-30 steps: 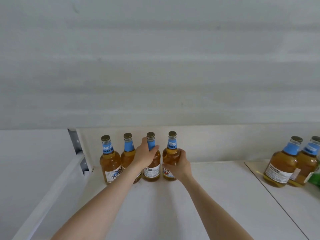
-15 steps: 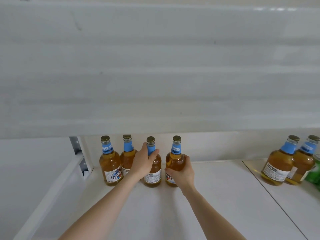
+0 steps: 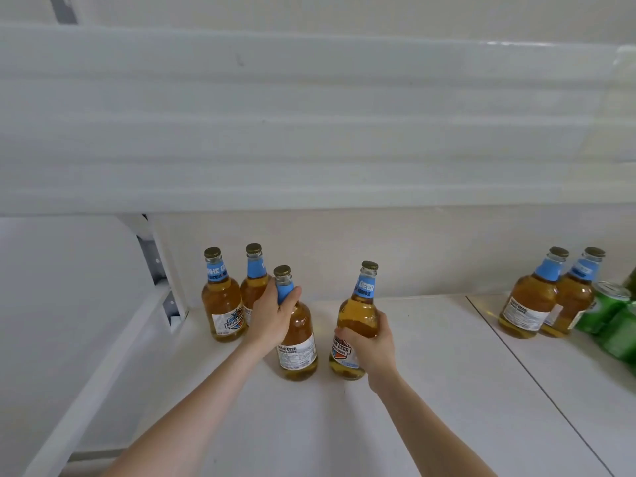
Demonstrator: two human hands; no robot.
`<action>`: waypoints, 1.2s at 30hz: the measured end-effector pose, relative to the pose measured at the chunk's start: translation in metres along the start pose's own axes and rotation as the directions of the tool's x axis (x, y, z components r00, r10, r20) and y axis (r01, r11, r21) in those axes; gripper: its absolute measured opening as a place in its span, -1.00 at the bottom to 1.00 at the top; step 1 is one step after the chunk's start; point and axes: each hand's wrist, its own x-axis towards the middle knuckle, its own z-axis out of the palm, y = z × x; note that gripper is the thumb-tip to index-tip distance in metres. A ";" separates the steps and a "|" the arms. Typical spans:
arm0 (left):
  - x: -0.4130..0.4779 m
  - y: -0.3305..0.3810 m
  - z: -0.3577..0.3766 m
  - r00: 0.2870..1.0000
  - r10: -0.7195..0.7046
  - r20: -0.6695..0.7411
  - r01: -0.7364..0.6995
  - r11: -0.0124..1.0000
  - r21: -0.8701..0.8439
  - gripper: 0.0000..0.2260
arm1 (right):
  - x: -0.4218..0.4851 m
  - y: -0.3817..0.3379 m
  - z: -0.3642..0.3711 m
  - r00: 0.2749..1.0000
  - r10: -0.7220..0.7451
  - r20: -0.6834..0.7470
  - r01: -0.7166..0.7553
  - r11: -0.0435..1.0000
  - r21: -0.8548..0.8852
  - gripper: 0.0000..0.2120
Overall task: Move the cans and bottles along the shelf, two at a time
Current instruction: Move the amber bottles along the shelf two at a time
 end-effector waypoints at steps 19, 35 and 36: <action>-0.062 0.022 0.006 0.999 -0.013 0.053 0.010 0.999 0.048 -0.73 | -0.060 0.002 -0.056 0.998 0.010 0.062 -0.006 0.998 -0.065 -0.34; -0.157 0.079 0.058 0.999 -0.008 0.031 0.006 0.997 0.071 -0.77 | -0.125 -0.005 -0.160 0.995 -0.037 0.090 0.045 0.994 -0.097 -0.29; -0.164 0.084 0.063 0.999 -0.010 0.036 0.007 0.997 0.076 -0.77 | -0.130 -0.005 -0.169 0.995 -0.041 0.088 0.050 0.993 -0.104 -0.28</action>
